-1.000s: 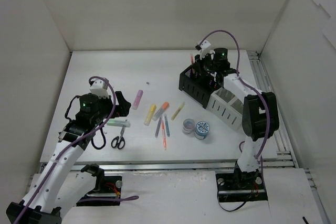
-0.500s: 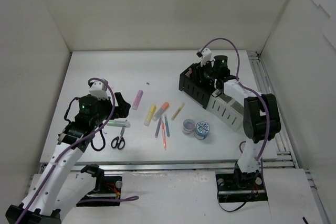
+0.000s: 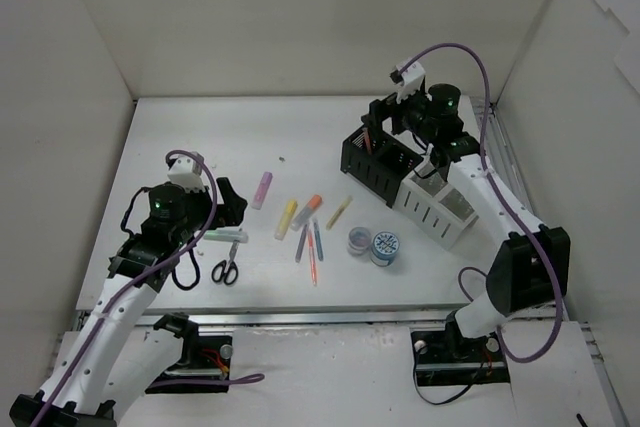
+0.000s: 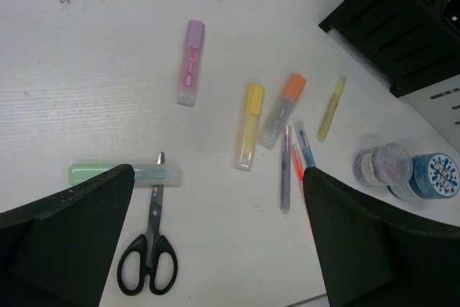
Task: Sort the stationery into containers
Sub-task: Place the pen in the storage box, then pick up the pen from the center of the board.
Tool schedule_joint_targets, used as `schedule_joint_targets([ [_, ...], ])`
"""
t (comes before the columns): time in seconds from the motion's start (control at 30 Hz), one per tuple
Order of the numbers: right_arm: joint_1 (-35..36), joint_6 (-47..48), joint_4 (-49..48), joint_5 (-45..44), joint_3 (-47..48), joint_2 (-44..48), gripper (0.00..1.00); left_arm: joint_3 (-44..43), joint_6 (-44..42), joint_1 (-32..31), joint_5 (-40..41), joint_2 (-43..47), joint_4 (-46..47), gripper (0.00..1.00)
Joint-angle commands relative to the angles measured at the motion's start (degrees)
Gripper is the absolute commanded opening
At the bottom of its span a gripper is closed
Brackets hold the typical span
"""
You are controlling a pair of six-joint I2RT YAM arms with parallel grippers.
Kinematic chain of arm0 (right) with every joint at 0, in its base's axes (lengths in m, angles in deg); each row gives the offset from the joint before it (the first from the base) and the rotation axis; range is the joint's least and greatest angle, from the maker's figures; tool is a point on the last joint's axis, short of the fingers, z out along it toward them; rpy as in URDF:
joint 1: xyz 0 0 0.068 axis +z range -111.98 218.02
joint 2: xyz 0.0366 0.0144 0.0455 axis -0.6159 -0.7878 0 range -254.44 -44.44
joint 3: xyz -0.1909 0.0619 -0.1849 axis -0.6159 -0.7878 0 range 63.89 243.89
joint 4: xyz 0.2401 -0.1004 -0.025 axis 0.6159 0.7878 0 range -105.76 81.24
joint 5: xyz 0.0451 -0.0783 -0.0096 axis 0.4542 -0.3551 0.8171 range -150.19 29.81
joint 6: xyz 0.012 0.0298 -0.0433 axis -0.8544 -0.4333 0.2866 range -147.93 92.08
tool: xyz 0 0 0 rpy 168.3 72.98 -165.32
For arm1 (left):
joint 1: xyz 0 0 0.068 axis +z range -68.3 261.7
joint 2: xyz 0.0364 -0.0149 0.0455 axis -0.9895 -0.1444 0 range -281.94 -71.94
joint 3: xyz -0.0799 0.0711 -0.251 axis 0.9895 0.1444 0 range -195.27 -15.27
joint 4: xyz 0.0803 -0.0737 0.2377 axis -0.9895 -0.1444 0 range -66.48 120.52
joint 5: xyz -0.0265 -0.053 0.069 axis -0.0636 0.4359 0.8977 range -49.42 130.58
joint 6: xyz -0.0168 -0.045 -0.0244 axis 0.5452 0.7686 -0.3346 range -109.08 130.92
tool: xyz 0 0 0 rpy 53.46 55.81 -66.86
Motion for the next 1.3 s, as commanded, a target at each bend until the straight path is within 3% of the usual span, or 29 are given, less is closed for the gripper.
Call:
schedule_joint_targets([
  [0.0, 4.8, -0.4, 1.1, -5.6, 4.1, 6.4, 0.98, -1.3, 1.8, 0.4, 2.5, 0.7, 0.4, 0.99],
  [0.03, 6.2, -3.2, 1.6, -13.0, 4.8, 6.8, 0.98, -1.3, 2.4, 0.4, 3.6, 0.7, -0.1, 0.99],
  [0.17, 10.9, -16.7, 5.3, -14.6, 2.7, 9.3, 0.98, -1.3, 4.9, 0.4, 5.1, 1.1, -3.5, 0.99],
  [0.43, 27.5, -19.4, 11.8, -31.5, -7.9, 11.4, 0.98, 2.3, 9.8, 0.4, 11.4, 4.4, -6.3, 1.0],
  [0.7, 35.6, -26.5, 15.3, -36.6, -12.4, 4.6, 0.98, 3.9, 10.3, 0.4, 10.1, 0.6, -3.7, 0.99],
  [0.9, 39.0, -35.0, 24.5, -42.5, -9.4, -4.6, 0.81, 4.7, 10.2, 0.4, 7.7, 0.4, -2.6, 1.0],
  [1.03, 40.0, -38.3, 24.9, -42.4, -7.6, -9.4, 0.59, 4.8, 9.3, 0.4, 7.7, 0.7, -3.0, 0.99],
  [1.2, 40.9, -38.9, 24.8, -42.2, -5.7, -13.3, 0.45, 5.4, 8.7, 0.4, 5.7, 0.5, -2.4, 0.99],
  [1.27, 40.9, -39.5, 24.8, -42.6, -5.4, -14.2, 0.44, 5.5, 8.6, 0.4, 5.4, 0.4, -2.3, 0.99],
])
